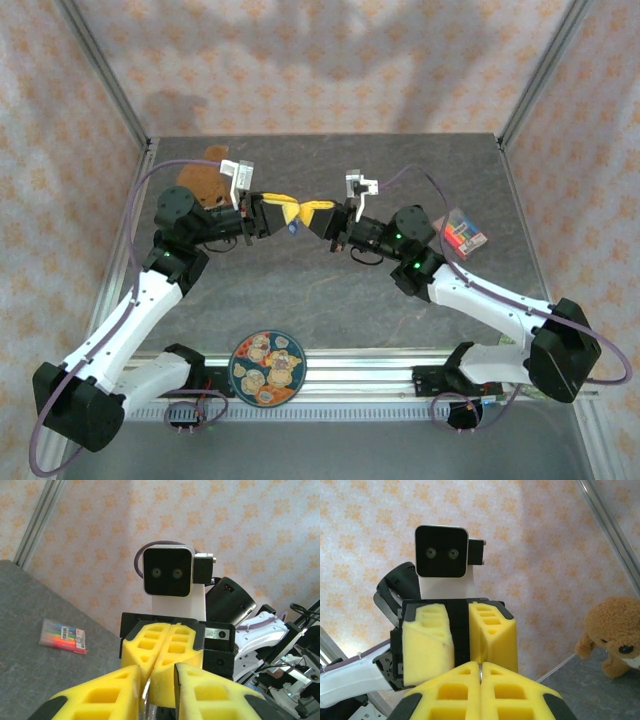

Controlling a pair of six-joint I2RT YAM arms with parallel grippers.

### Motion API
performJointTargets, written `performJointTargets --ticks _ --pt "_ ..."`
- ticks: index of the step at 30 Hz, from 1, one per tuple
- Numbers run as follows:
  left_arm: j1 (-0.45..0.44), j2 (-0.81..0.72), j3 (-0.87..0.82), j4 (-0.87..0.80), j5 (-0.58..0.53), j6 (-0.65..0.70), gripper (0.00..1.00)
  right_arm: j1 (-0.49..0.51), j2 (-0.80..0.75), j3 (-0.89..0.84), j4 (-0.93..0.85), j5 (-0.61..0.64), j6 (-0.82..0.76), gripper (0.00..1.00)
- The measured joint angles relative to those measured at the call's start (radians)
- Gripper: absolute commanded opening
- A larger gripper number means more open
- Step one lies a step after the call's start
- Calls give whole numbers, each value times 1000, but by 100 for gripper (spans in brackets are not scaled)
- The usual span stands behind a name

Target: Remove the keys from the keyring

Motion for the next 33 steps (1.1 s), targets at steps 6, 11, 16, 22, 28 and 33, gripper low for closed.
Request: performJointTargets --ticks 6,11,16,22,28,33 --pt "-2 1 0 19 -2 0 2 -2 0 0 27 -6 18 0" --pt "-2 0 0 44 -1 2 0 -2 0 0 47 -12 33 0" --pt "-2 0 1 40 1 5 0 -2 -3 0 36 -2 30 23" --pt "-3 1 32 -71 -1 72 0 -3 -84 0 -124 64 -37 43" --pt "-3 31 48 -158 -1 128 0 -3 -205 45 -364 161 -140 50" --pt "-3 58 63 -198 -1 147 0 -4 -219 149 -598 172 -221 57"
